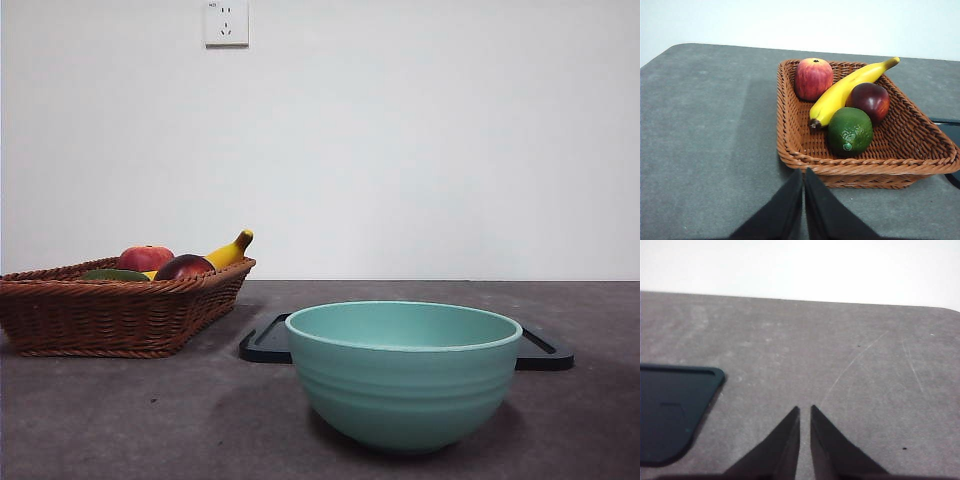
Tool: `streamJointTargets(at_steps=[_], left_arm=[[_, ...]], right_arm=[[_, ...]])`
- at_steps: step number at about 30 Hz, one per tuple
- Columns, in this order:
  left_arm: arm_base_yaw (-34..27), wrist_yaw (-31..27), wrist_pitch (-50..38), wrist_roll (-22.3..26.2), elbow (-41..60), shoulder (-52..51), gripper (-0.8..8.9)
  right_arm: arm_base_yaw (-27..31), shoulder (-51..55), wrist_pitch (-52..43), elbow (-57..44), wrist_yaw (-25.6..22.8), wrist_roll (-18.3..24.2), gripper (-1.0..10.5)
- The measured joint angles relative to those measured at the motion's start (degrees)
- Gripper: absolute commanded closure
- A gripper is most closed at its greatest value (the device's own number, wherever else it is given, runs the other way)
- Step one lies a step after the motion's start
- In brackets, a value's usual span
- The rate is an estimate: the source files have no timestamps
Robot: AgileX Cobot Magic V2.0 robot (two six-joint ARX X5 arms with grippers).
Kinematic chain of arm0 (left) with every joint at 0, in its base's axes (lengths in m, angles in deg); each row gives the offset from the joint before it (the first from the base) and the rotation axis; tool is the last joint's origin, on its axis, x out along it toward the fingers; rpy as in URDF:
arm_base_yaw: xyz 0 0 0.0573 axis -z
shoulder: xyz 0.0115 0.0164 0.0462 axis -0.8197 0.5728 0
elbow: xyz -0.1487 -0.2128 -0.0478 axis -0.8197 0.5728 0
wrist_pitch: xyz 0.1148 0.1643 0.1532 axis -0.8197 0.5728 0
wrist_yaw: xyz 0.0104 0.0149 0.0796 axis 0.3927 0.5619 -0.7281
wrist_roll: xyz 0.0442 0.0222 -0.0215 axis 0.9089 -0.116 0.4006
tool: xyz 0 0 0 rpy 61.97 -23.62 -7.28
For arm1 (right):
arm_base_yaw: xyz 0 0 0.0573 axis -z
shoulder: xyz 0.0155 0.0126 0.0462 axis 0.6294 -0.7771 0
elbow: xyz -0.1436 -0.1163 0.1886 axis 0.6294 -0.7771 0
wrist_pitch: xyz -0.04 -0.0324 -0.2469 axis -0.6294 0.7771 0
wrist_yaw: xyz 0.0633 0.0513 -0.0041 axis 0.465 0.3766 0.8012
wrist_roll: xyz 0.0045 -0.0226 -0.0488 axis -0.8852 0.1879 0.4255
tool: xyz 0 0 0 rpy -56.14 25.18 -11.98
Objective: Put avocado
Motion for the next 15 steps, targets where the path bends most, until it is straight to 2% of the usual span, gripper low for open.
streamJointTargets(at_steps=[4, 9, 15], left_arm=[[0.0, 0.0, -2.3, -0.2, 0.0, 0.0, 8.07], [0.0, 0.0, -5.5, -3.1, -0.5, 0.0, 8.06], [0.0, -0.5, -6.7, -5.7, -8.0, 0.3, 8.05]], right_arm=[[0.0, 0.0, 0.0, 0.0, 0.2, -1.4, 9.3], [0.0, 0.0, -0.2, 1.0, 1.2, -5.3, 9.3], [0.0, 0.0, -4.0, 8.3, 1.0, -9.4, 9.4]])
